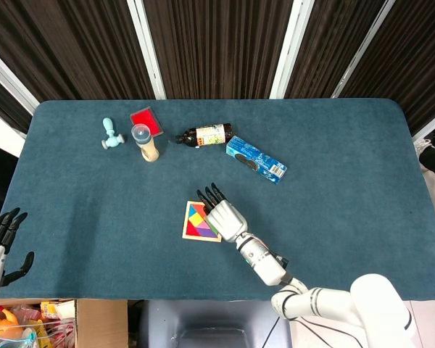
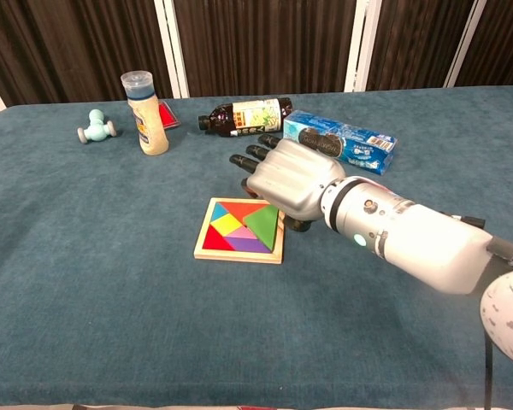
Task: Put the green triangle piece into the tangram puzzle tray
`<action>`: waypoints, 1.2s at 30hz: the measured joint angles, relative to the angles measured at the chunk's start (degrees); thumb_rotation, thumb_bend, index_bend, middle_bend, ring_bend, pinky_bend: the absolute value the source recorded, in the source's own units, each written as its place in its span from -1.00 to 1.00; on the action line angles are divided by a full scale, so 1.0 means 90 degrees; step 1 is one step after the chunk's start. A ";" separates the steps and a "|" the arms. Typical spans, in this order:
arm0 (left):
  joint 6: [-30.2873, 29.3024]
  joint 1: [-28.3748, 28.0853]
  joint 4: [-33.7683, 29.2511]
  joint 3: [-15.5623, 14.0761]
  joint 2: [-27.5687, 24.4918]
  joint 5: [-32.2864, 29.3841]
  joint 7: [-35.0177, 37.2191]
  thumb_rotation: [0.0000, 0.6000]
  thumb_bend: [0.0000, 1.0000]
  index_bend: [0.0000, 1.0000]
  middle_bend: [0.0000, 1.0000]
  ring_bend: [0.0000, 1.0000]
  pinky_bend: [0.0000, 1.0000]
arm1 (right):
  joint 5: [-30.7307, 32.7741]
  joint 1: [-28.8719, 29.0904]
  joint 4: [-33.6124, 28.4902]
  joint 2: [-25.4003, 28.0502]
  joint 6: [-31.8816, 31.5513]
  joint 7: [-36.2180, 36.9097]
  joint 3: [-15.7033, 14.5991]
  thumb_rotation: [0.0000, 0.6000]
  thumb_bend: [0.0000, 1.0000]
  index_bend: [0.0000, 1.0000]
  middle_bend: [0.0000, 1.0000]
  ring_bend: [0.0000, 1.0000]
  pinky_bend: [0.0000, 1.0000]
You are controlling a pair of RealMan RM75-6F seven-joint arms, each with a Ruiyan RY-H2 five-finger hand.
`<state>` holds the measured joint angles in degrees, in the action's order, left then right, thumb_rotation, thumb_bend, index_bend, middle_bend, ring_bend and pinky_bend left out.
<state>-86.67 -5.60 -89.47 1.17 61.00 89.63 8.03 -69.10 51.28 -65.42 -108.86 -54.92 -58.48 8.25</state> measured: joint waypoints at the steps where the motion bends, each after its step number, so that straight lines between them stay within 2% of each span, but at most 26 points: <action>1: 0.0001 -0.0001 -0.0006 0.0001 -0.0003 -0.0001 -0.0004 1.00 -0.10 -1.00 -1.00 -1.00 -0.94 | 0.0014 0.0000 0.0004 0.0003 0.0016 0.0005 -0.0002 1.00 -0.08 -0.16 -1.00 -1.00 -1.00; 36: -0.0012 -0.0002 0.0066 0.0002 0.0071 0.0020 -0.0009 1.00 -0.10 -1.00 -1.00 -1.00 -0.94 | 0.0207 -0.0055 -0.0491 0.0172 0.0014 -0.0377 -0.0295 1.00 -0.08 -0.14 -1.00 -1.00 -1.00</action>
<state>-86.78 -5.62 -88.88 1.19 61.64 89.81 7.95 -67.23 50.79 -69.84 -107.31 -54.79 -61.87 5.60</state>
